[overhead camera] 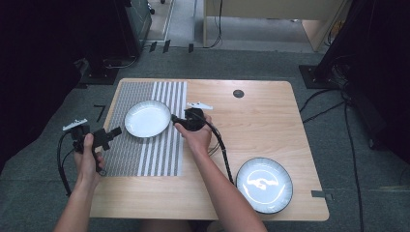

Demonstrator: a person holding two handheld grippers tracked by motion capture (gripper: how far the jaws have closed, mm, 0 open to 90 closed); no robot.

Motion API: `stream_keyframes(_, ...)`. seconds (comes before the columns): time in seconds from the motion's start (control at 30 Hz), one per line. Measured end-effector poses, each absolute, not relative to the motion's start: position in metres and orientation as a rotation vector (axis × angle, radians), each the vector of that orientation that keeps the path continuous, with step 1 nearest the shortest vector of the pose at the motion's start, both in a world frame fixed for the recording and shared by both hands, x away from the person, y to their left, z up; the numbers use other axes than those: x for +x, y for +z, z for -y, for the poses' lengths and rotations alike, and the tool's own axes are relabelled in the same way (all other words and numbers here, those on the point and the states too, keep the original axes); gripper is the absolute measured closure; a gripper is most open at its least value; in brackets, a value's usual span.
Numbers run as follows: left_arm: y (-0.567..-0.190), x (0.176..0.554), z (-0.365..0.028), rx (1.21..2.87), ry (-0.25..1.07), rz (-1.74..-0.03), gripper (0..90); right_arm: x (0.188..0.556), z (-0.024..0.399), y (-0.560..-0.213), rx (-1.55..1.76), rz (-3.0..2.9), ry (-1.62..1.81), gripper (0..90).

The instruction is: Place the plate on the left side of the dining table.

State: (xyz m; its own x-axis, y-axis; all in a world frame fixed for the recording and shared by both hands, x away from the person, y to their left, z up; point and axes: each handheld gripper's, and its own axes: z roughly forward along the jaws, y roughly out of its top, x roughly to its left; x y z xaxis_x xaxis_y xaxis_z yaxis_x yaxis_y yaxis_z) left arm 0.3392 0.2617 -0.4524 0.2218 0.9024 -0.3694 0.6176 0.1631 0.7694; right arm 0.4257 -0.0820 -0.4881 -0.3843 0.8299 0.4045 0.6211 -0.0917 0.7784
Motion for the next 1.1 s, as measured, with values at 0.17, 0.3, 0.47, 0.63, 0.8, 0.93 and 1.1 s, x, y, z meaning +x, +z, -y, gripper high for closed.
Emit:
stream_keyframes(0.17,-0.461,0.309,-0.254,1.560,0.477,-1.493,13.6,0.417,0.093,-0.484,1.606,-1.977,1.464,31.6)
stream_keyframes(0.3,-0.467,0.292,-0.251,1.548,0.500,-1.505,13.6,0.410,0.097,-0.478,1.619,-1.995,1.449,30.6)
stream_keyframes(0.47,-0.483,0.265,-0.245,1.638,0.553,-1.495,13.6,0.403,0.104,-0.472,1.616,-2.027,1.471,27.5)
stream_keyframes(0.63,-0.490,0.249,-0.250,1.626,0.545,-1.527,13.6,0.396,0.107,-0.468,1.603,-2.063,1.447,25.6)
stream_keyframes(0.8,-0.500,0.238,-0.252,1.695,0.630,-1.555,13.7,0.390,0.113,-0.465,1.613,-2.064,1.448,25.0)
stream_keyframes(0.93,-0.512,0.241,-0.252,1.748,0.645,-1.579,13.8,0.383,0.120,-0.461,1.628,-2.054,1.466,24.3)
stream_keyframes(1.1,-0.517,0.242,-0.249,1.798,0.649,-1.577,13.7,0.372,0.133,-0.452,1.599,-2.058,1.467,23.4)
